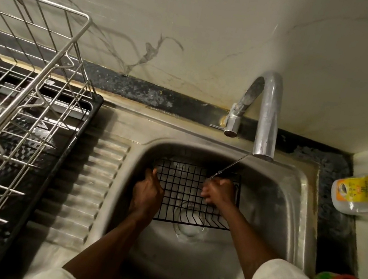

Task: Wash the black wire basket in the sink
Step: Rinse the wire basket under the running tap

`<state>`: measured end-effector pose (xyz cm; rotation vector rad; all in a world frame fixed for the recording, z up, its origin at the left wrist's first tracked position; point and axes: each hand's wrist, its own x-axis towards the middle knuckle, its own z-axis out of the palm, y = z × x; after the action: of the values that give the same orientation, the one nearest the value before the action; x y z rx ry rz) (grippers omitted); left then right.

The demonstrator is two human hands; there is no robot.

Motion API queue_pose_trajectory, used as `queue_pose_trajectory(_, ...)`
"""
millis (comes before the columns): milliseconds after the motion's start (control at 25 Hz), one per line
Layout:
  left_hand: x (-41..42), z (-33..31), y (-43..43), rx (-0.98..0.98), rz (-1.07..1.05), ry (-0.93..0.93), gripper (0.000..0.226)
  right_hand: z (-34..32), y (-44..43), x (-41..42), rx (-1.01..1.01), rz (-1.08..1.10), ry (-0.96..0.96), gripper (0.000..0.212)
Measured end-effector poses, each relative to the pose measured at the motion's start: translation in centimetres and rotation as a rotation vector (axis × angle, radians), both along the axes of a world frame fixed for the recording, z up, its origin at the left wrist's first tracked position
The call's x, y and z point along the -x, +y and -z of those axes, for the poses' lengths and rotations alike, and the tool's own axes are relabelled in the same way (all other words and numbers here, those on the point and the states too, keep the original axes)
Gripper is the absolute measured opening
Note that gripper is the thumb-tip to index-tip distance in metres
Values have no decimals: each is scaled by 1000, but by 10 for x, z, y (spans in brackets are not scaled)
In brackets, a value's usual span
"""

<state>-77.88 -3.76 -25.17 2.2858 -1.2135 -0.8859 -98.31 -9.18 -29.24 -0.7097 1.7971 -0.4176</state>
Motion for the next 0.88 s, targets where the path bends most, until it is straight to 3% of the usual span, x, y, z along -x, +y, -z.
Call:
queue_pose_trajectory(80,1,-5,0,21,23,6,25,6,-3,-7,197,172,136,7)
queue_pose_trajectory(200,0,-6,1,43,-4,48,26,11,8,-10,99,132,230,12)
queue_pose_trajectory(360,0,1,1,45,-6,58,31,2,22,-3,-175,-280,185,19)
queue_pose_trajectory(480,-1,4,-5,25,33,7,32,-6,17,4,-298,-376,34,27)
queue_pose_trajectory(560,-5,11,-10,-11,127,-51,34,-18,17,11,-293,-480,-95,47)
queue_pose_trajectory(680,-10,13,-19,-103,284,-64,23,-51,23,16,-201,-785,-123,68)
queue_pose_trajectory(800,-9,-5,-29,-123,339,-66,20,-72,28,17,-161,-882,-195,68)
queue_pose_trajectory(880,-7,-15,-39,-182,258,-29,23,-86,25,22,-104,-876,-204,58)
